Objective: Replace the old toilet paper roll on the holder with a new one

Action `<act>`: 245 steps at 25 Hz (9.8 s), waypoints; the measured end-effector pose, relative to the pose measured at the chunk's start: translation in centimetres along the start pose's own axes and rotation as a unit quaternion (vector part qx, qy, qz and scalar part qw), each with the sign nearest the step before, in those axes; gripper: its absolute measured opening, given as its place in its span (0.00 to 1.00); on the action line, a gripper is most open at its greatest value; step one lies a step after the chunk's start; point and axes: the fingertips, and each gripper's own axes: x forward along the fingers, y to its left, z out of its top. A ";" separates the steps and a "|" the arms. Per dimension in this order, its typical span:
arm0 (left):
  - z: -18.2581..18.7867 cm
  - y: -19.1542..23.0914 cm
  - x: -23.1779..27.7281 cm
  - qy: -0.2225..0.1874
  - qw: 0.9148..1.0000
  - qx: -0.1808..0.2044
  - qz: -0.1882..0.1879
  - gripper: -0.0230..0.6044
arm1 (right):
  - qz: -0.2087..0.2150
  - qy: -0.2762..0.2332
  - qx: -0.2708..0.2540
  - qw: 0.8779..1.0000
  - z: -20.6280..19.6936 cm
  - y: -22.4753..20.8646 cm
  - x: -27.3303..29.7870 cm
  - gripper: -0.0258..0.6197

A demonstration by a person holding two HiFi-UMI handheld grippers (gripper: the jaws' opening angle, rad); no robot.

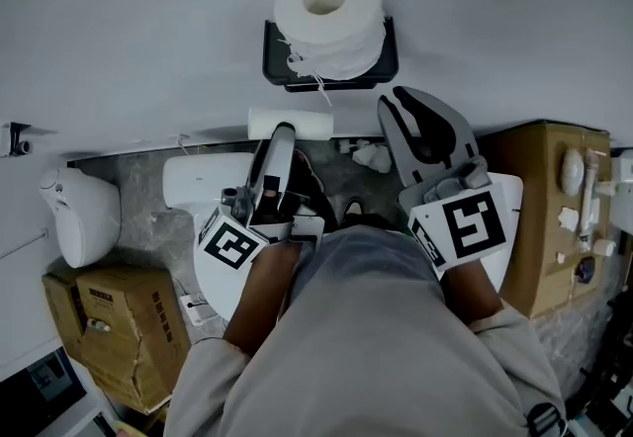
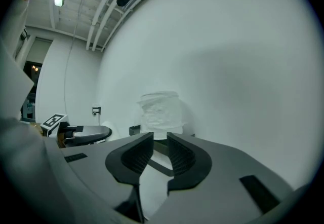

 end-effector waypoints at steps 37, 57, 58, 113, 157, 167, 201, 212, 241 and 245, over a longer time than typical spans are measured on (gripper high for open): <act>1.2 1.1 -1.6 -0.019 1.000 -0.008 0.011 0.30 | 0.028 -0.005 -0.041 0.999 3.7 -1.7 7.4 0.71; 0.9 0.7 -0.8 -0.009 1.000 -0.014 0.003 0.30 | 0.024 -0.018 -0.021 0.999 4.1 -2.8 5.2 0.71; 0.7 0.6 -0.6 -0.007 1.000 -0.013 0.003 0.30 | 0.023 -0.019 -0.019 0.999 4.0 -3.2 4.9 0.71; -9.7 -3.5 4.2 0.168 0.984 0.030 -0.042 0.30 | -0.047 -0.082 0.364 0.927 -8.0 -12.2 -1.8 0.71; -6.9 -2.1 2.2 0.123 0.992 0.020 -0.024 0.30 | -0.018 -0.201 0.618 0.760 -12.1 -9.6 1.7 0.71; -6.2 -2.1 2.0 0.114 0.993 0.021 -0.025 0.30 | 0.018 -0.198 0.625 0.755 -11.7 -7.4 2.5 0.71; -0.4 0.0 -1.0 0.044 0.998 0.036 0.006 0.30 | 0.143 -0.102 0.612 0.771 -11.0 2.3 8.0 0.71; 1.7 0.2 -1.4 0.017 0.999 0.049 0.014 0.30 | 0.182 -0.072 0.616 0.763 -11.3 4.7 7.6 0.71; 7.9 -5.2 3.9 0.037 0.975 0.215 -0.033 0.30 | 0.277 -0.060 0.520 0.806 -9.2 8.5 2.6 0.07; 7.6 -5.4 5.8 0.065 0.968 0.241 -0.035 0.30 | 0.280 -0.057 0.518 0.806 -9.4 8.7 2.5 0.07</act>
